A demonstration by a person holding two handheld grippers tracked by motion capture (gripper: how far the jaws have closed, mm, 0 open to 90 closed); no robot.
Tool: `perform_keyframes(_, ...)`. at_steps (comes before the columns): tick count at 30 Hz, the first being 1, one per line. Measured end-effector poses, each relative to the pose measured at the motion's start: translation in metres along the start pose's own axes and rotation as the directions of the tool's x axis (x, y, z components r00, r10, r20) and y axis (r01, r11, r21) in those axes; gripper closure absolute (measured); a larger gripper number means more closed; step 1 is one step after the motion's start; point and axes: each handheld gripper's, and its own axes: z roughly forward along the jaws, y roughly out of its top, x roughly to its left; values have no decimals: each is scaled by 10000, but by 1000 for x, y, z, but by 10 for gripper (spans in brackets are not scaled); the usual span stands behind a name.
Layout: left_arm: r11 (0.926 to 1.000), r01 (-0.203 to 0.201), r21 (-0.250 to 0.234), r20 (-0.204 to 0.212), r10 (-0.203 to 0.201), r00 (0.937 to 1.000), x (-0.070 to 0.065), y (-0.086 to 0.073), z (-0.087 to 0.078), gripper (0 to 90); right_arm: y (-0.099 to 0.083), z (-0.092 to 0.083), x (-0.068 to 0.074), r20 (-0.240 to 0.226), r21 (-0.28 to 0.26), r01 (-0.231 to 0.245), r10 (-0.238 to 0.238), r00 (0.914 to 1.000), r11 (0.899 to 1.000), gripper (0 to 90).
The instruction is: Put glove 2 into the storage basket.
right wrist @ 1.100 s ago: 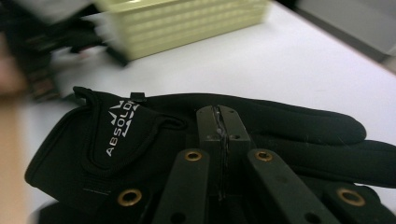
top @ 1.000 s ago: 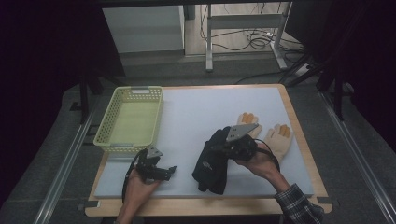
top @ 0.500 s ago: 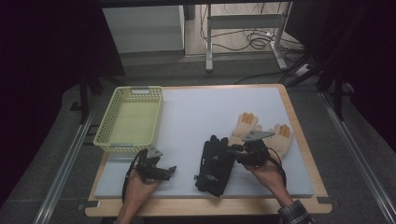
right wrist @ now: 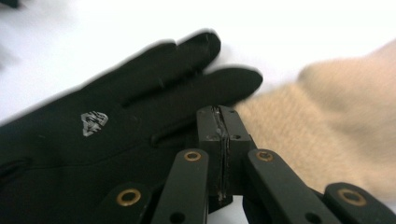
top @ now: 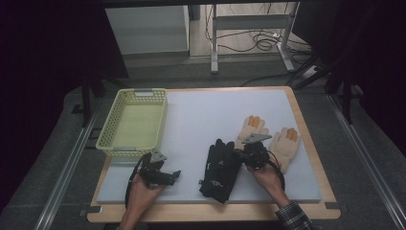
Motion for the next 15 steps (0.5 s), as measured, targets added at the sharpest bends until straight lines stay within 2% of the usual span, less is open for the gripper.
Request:
perform_keyframes(3, 10000, -3, 1, -2, 3, 10000, 0, 0, 0, 62, 9, -6, 1, -34, -277, 33, -34, 10000, 9996, 877)
perform_keyframes(6, 10000, -4, -3, -6, 4, 10000, 0, 0, 0, 62, 14, -5, 1, -93, -462, 32, -36, 10000, 9989, 878)
perform_keyframes(11, 10000, -29, 0, -8, 29, 10000, 0, 0, 0, 63, 31, -4, 12, -448, -1003, 265, -311, 9985, 9946, 878)
perform_keyframes(15, 10000, -3, -25, -5, 3, 10000, 0, 0, 0, 62, 37, -4, 15, -679, -1253, 283, -370, 9970, 9917, 877)
